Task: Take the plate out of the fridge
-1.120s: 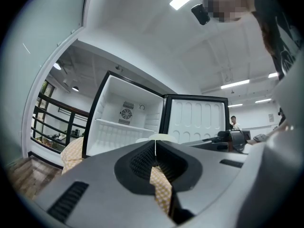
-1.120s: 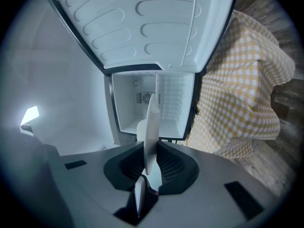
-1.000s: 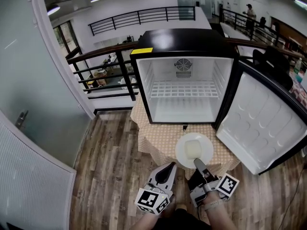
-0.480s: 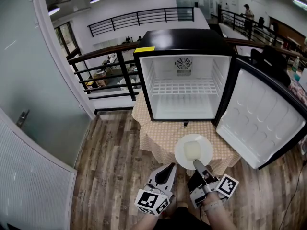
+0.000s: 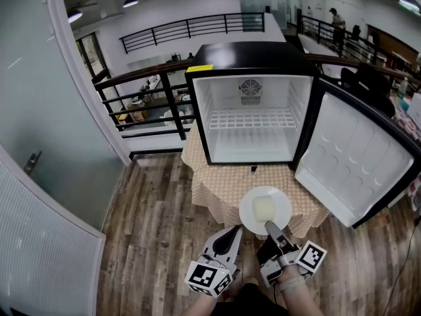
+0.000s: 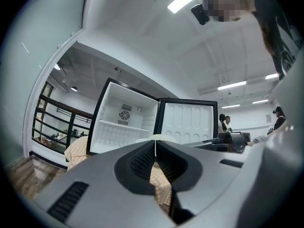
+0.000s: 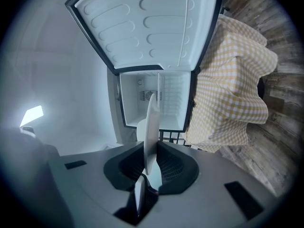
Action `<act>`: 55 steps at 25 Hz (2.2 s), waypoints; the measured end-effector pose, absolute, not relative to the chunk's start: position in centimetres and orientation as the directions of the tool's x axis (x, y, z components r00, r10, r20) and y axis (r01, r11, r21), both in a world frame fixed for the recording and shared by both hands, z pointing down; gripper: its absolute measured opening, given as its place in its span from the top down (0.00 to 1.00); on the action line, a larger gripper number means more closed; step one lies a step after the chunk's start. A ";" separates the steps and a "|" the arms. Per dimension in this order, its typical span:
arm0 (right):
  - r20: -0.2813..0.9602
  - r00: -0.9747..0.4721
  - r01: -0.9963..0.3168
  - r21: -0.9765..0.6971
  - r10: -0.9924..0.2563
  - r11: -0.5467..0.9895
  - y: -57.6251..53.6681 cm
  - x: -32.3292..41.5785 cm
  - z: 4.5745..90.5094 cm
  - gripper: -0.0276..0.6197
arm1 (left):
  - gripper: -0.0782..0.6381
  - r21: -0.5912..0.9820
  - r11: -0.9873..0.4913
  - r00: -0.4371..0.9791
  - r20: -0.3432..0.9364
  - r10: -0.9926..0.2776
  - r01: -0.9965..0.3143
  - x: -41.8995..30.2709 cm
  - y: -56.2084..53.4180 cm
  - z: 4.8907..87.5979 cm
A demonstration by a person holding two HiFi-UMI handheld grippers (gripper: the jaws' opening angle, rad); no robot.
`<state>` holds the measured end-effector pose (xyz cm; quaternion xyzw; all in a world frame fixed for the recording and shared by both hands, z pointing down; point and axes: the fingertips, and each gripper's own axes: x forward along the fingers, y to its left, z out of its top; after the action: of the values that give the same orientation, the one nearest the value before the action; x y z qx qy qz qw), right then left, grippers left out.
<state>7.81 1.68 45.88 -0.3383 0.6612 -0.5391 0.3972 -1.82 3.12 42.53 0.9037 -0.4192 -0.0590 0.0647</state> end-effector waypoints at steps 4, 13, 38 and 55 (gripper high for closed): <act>-0.165 -0.451 -0.018 -0.981 -0.877 0.194 2.4 7.7 45.8 0.85 | 0.87 0.164 -0.646 0.647 -0.052 -0.761 -0.746 -1.9 3.9 42.6; -0.156 -0.440 -0.026 -0.982 -0.884 0.186 3.7 7.3 46.1 0.85 | 0.87 0.162 -0.652 0.652 -0.062 -0.756 -0.740 -2.6 5.0 42.3; -0.122 -0.443 -0.045 -0.986 -0.888 0.158 7.3 4.9 46.9 0.85 | 0.87 0.179 -0.650 0.647 -0.082 -0.758 -0.739 -5.3 8.3 42.0; -0.117 -0.428 -0.049 -0.987 -0.896 0.152 9.2 4.8 48.0 0.85 | 0.87 0.181 -0.665 0.664 -0.079 -0.744 -0.724 -5.6 9.7 42.9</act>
<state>4.81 9.20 47.97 -0.3635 0.6498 -0.5402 0.3921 -5.57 9.72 42.89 0.9096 -0.4035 -0.0733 0.0671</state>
